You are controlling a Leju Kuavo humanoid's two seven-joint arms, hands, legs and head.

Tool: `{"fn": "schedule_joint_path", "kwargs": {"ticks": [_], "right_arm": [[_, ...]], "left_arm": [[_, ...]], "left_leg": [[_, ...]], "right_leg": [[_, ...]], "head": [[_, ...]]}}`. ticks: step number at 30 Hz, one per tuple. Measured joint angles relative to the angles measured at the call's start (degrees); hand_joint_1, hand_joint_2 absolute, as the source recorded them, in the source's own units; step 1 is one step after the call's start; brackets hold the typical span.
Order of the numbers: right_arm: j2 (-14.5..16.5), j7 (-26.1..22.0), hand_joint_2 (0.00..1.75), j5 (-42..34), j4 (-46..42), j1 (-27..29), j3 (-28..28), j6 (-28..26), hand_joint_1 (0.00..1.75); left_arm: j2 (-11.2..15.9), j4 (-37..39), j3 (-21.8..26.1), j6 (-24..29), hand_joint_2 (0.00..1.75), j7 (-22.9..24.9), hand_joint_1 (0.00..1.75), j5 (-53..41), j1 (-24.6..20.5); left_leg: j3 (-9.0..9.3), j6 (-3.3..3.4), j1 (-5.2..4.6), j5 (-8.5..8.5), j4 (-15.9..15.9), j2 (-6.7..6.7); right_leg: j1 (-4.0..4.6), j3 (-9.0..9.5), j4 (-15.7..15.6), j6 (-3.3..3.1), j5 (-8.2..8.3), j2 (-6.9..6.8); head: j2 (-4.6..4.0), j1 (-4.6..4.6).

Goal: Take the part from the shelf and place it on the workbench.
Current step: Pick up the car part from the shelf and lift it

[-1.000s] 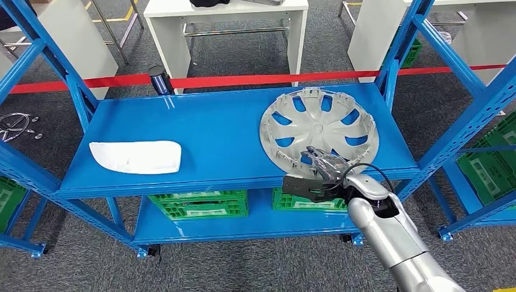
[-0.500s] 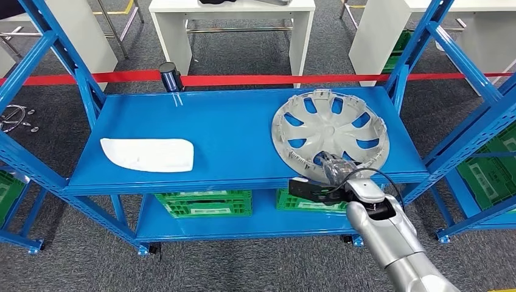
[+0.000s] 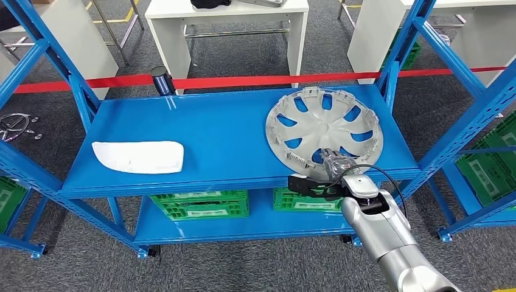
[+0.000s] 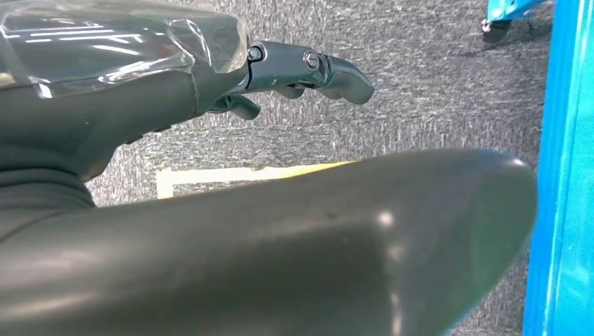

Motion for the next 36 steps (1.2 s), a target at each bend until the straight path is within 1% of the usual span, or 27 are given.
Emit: {"fn": "schedule_joint_path", "kwargs": {"ticks": [1,2,3,4,5,6,7,9,10,11,13,14,15,16,18,20,21,24,25,26,29,30,31,32,34,35,36], "right_arm": [[0.14,-0.01,1.75,0.57,0.31,-0.06,-0.14,-0.11,0.0],[0.31,-0.01,1.75,1.22,0.61,-0.14,-0.3,-0.29,0.0],[0.51,-0.02,1.75,1.82,0.89,-0.24,-0.45,-0.47,0.15],[0.69,-0.02,1.75,2.39,1.15,-0.33,-0.6,-0.64,0.58],[0.91,-0.09,1.75,3.02,1.41,-0.38,-0.68,-0.83,1.01],[1.16,-0.29,1.75,3.65,1.66,-0.4,-0.72,-1.02,1.45],[1.43,-0.61,1.75,4.28,1.89,-0.39,-0.74,-1.27,1.74],[2.08,-1.45,1.75,5.39,2.23,-0.24,-0.74,-2.13,1.75],[2.41,-1.86,1.75,5.78,2.38,-0.12,-0.73,-2.67,1.75],[2.8,-2.21,1.75,6.12,2.53,0.06,-0.73,-3.28,1.75],[3.62,-2.88,1.75,6.57,2.78,0.54,-0.73,-4.67,1.75],[4.04,-3.14,1.75,6.78,2.85,0.84,-0.73,-5.47,1.75],[4.42,-3.39,1.75,6.95,2.88,1.11,-0.78,-6.24,1.75],[4.79,-3.63,1.75,7.09,2.9,1.32,-0.86,-6.96,1.75],[5.44,-4.06,1.75,7.39,2.87,1.53,-1.2,-8.03,1.75],[6.08,-4.56,1.75,7.65,2.75,1.71,-1.72,-8.83,1.75],[6.4,-4.85,1.75,7.82,2.68,1.87,-2.01,-9.22,1.75],[7.38,-5.7,1.75,8.38,2.52,2.37,-2.81,-10.26,1.75],[7.7,-5.9,1.75,8.56,2.49,2.51,-3.07,-10.51,1.75],[8.02,-6.05,1.75,8.77,2.44,2.68,-3.32,-10.69,1.75],[8.68,-6.2,1.75,9.25,2.3,3.2,-4.1,-10.92,1.75],[8.81,-6.2,1.75,9.34,2.2,3.35,-4.41,-10.93,1.75],[8.92,-6.2,1.75,9.33,2.01,3.5,-4.76,-10.93,1.75],[9.03,-6.2,1.75,9.23,1.68,3.71,-5.21,-10.94,1.75],[9.28,-6.21,1.75,8.81,0.68,4.28,-6.28,-10.95,1.75],[9.37,-6.28,1.75,8.5,-0.01,4.63,-6.9,-10.95,1.75],[9.45,-6.42,1.75,8.14,-0.83,5.04,-7.57,-10.95,1.75]], "left_arm": [[0.01,-0.03,0.0,-0.03,0.0,0.0,0.0,0.01,0.06],[0.03,-0.09,-0.01,-0.08,0.0,-0.01,0.0,0.04,0.08],[0.05,-0.15,-0.01,-0.14,0.0,-0.01,0.0,0.07,0.07],[0.07,-0.21,-0.02,-0.22,0.0,-0.01,0.0,0.09,0.06],[0.07,-0.25,-0.03,-0.35,0.0,-0.02,0.0,0.13,0.05],[0.05,-0.31,-0.03,-0.47,0.0,-0.02,0.0,0.15,0.05],[0.02,-0.42,-0.03,-0.63,0.0,-0.02,0.0,0.21,0.06],[-0.18,-0.9,-0.04,-1.03,0.0,-0.01,0.0,0.45,0.07],[-0.33,-1.27,-0.04,-1.31,0.0,0.02,0.0,0.66,0.07],[-0.52,-1.68,-0.04,-1.57,0.0,0.08,0.0,0.9,0.07],[-0.96,-2.54,-0.02,-2.08,0.0,0.27,0.0,1.26,0.11],[-1.24,-3.0,0.0,-2.31,0.0,0.37,0.0,1.39,0.16],[-1.55,-3.52,0.02,-2.6,0.0,0.44,0.0,1.54,0.24],[-1.92,-4.15,0.05,-2.92,0.0,0.46,0.0,1.74,0.35],[-2.78,-5.59,0.17,-3.6,0.0,0.49,0.0,2.26,0.55],[-3.55,-7.04,0.32,-4.29,0.0,0.49,0.0,2.69,0.64],[-3.88,-7.77,0.42,-4.63,0.0,0.49,0.0,2.88,0.66],[-4.82,-10.08,0.89,-5.66,0.0,0.48,0.0,3.51,0.76],[-5.08,-10.78,1.07,-5.93,0.0,0.46,0.0,3.69,0.8],[-5.28,-11.46,1.25,-6.21,0.0,0.43,0.0,3.89,0.85],[-5.77,-13.33,1.82,-7.3,0.0,0.2,0.0,4.36,1.1],[-5.91,-13.85,1.93,-7.72,0.0,0.02,0.0,4.4,1.27],[-6.05,-14.32,1.97,-8.15,0.0,-0.39,0.0,4.4,1.46],[-6.17,-14.81,1.95,-8.56,0.0,-1.04,0.0,4.37,1.65],[-6.35,-15.74,1.79,-9.22,0.0,-2.75,0.0,4.23,1.88],[-6.39,-16.09,1.7,-9.51,0.0,-3.57,0.0,4.17,1.95],[-6.43,-16.35,1.64,-9.81,0.0,-4.23,0.0,4.11,1.99]], "left_leg": [[0.8,-0.04,0.13,1.25,-1.53,0.02],[2.65,-0.02,0.25,3.13,-5.06,0.04],[4.84,0.02,0.32,4.75,-9.28,0.04],[6.64,0.16,0.26,5.85,-12.82,0.03],[7.75,0.37,0.14,6.37,-15.1,0.02],[8.09,0.66,-0.05,6.35,-16.01,0.01],[8.02,1.04,-0.26,6.39,-16.12,0.02],[8.3,1.98,-0.23,6.85,-16.62,0.13],[8.48,2.44,-0.18,7.11,-16.92,0.2],[8.63,2.8,-0.16,7.33,-17.16,0.29],[8.51,3.08,-0.45,7.39,-17.18,0.38],[8.5,3.11,-0.6,7.38,-17.18,0.4],[8.54,3.14,-0.71,7.36,-17.17,0.38],[8.63,3.14,-0.79,7.34,-17.16,0.35],[8.85,3.03,-0.86,7.25,-17.11,0.28],[8.91,2.61,-1.12,7.01,-16.93,0.21],[8.9,2.37,-1.16,6.94,-16.85,0.17],[8.75,1.66,-0.92,6.7,-16.39,0.14],[8.27,1.37,-0.84,6.03,-15.39,0.14],[7.29,1.05,-0.75,4.74,-13.32,0.13],[2.33,0.22,-0.35,-0.47,-2.6,0.12],[1.35,0.09,-0.24,-0.96,-0.47,0.12],[1.44,0.05,-0.14,-0.3,-0.59,0.12],[2.67,0.08,-0.06,1.32,-3.05,0.13],[6.85,0.27,-0.01,4.87,-11.29,0.11],[8.39,0.5,-0.11,5.87,-14.47,0.08],[9.16,0.74,-0.27,6.2,-16.22,0.06]], "right_leg": [[-0.02,0.06,0.01,0.03,0.0,0.01],[-0.06,0.14,0.01,0.07,0.01,0.01],[-0.05,0.19,0.01,0.16,0.04,0.02],[0.06,0.14,0.03,0.37,0.08,0.04],[0.15,0.04,0.01,0.66,0.17,0.05],[0.21,-0.09,-0.05,1.03,0.28,0.08],[0.22,-0.17,-0.17,1.44,0.42,0.12],[0.05,-0.51,0.08,2.01,0.28,0.13],[0.03,-1.15,1.32,1.98,-0.46,0.11],[0.03,-2.39,3.86,1.76,-1.76,0.07],[0.07,-5.98,11.66,1.17,-5.04,0.05],[0.07,-7.47,14.96,1.1,-6.1,0.05],[0.08,-8.09,16.42,1.22,-6.36,0.04],[0.08,-7.53,15.47,1.49,-5.72,0.04],[0.17,-3.55,7.75,1.89,-2.89,0.0],[0.41,-0.03,1.04,1.55,-0.82,-0.02],[0.57,0.62,-0.16,1.24,-0.51,-0.02],[0.61,0.83,-0.43,0.48,-0.22,0.02],[0.45,0.92,-0.51,0.22,-0.16,-0.01],[0.26,1.0,-0.59,0.02,-0.1,-0.04],[0.22,1.01,-0.58,-0.16,-0.12,-0.09],[0.22,1.02,-0.57,-0.16,-0.12,-0.08],[0.22,1.06,-0.57,-0.15,-0.12,-0.06],[0.21,1.12,-0.57,-0.14,-0.12,-0.03],[0.31,1.18,-0.56,0.0,-0.09,0.0],[0.43,1.11,-0.55,0.19,-0.05,-0.01],[0.53,0.99,-0.55,0.44,0.03,-0.02]], "head": [[0.0,0.01],[0.0,0.01],[0.0,0.01],[0.0,0.03],[0.0,0.07],[0.0,0.1],[0.0,0.14],[0.0,0.23],[0.0,0.31],[0.0,0.39],[0.0,0.46],[0.0,0.46],[0.0,0.46],[0.0,0.47],[0.0,0.49],[0.0,0.42],[0.0,0.38],[0.0,0.35],[0.0,0.24],[0.0,0.11],[0.0,-0.16],[0.0,-0.17],[0.0,-0.17],[0.0,-0.18],[0.0,-0.17],[0.0,-0.14],[0.0,-0.13]]}}
